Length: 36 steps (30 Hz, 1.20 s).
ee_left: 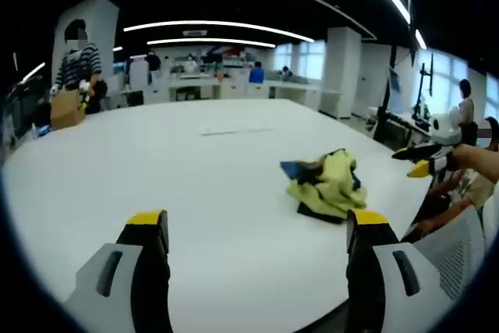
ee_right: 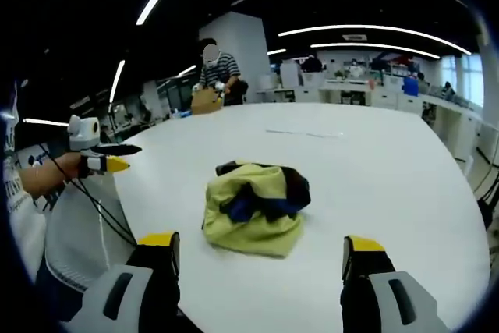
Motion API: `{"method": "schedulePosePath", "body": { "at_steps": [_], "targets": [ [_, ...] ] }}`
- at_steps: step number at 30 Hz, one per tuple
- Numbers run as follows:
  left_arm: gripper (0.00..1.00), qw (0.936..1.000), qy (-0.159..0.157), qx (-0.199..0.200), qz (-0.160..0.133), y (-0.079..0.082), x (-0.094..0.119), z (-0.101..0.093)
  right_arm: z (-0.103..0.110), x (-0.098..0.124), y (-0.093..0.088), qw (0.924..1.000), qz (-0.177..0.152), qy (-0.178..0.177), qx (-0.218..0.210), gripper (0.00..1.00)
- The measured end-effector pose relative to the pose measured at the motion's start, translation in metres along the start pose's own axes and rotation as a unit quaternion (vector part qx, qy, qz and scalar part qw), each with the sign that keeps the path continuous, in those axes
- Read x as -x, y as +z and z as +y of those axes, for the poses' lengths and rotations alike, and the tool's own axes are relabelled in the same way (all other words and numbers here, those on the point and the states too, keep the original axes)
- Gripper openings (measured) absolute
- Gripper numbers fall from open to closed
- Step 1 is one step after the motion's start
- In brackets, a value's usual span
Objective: Fold the garment on the visible template until the final outline fits inside the template.
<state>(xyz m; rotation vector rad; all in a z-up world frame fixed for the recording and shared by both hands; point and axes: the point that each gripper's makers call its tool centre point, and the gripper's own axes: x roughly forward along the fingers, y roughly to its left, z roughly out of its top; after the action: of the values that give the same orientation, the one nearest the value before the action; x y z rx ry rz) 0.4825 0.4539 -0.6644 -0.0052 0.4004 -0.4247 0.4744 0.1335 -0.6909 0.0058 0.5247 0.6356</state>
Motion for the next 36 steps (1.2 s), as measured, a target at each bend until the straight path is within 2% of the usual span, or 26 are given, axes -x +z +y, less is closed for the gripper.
{"method": "schedulePosePath", "body": {
  "at_steps": [3, 17, 27, 36],
  "targets": [
    [0.91, 1.0000, 0.000, 0.004, -0.001, -0.003, -0.001, 0.003, -0.002, 0.001, -0.002, 1.0000, 0.005, -0.004, 0.007, 0.85],
    [0.89, 1.0000, 0.003, 0.000, 0.003, -0.012, 0.003, 0.011, 0.003, 0.001, 0.005, 0.9997, -0.010, 0.008, 0.019, 0.84],
    [0.86, 1.0000, 0.004, -0.001, 0.005, -0.014, 0.002, 0.015, 0.002, 0.001, 0.005, 0.9997, -0.017, 0.013, 0.011, 0.80],
    [0.81, 1.0000, -0.003, -0.003, 0.002, -0.012, 0.001, 0.009, 0.004, -0.003, 0.006, 0.9994, -0.022, 0.021, 0.012, 0.75]
  ]
}}
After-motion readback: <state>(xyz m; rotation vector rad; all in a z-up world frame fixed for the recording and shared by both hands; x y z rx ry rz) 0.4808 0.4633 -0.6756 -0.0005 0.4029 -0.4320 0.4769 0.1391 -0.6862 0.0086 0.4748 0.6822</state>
